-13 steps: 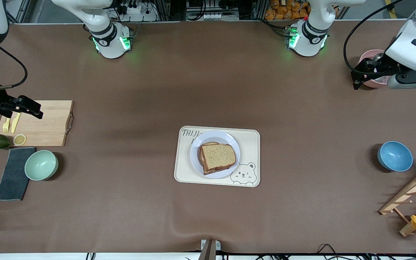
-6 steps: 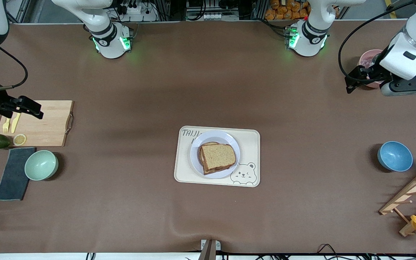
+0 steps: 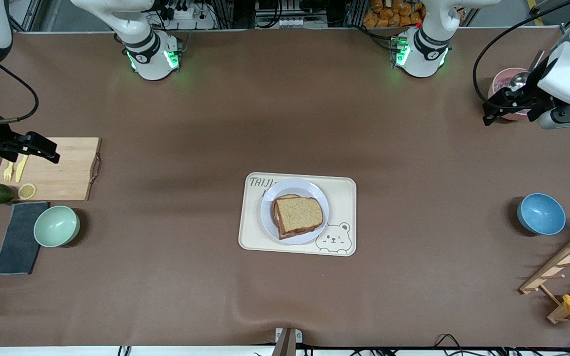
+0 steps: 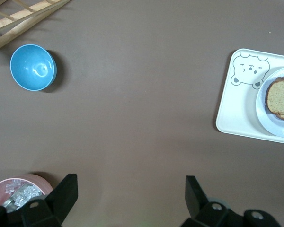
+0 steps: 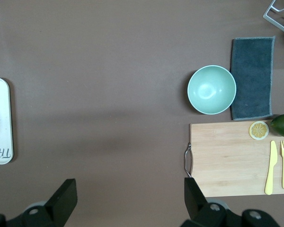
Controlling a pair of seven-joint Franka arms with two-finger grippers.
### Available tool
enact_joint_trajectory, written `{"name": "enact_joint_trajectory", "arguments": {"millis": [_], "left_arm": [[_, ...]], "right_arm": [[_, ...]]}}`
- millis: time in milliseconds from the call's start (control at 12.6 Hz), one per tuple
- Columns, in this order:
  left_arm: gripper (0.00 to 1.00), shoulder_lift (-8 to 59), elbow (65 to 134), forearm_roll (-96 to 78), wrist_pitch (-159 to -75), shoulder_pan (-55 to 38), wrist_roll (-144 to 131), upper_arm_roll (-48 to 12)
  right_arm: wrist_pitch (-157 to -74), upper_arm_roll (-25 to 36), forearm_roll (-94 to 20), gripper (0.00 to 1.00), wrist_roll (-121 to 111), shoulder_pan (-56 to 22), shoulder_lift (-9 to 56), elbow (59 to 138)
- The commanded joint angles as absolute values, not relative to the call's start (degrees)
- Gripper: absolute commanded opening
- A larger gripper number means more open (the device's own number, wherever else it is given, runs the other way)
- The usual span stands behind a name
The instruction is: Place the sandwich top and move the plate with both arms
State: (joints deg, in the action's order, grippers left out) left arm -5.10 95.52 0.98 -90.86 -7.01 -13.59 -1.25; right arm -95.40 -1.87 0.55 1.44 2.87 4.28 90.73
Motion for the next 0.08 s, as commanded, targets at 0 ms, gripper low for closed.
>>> {"name": "enact_joint_trajectory", "arguments": {"millis": [0], "left_arm": [[1.0,-6.42,96.07,0.7,-91.67,-6.68,-13.71,-1.14]], "right_arm": [[-94.66,-2.81,0.97,1.0,1.23,4.04,4.57,89.91]]}}
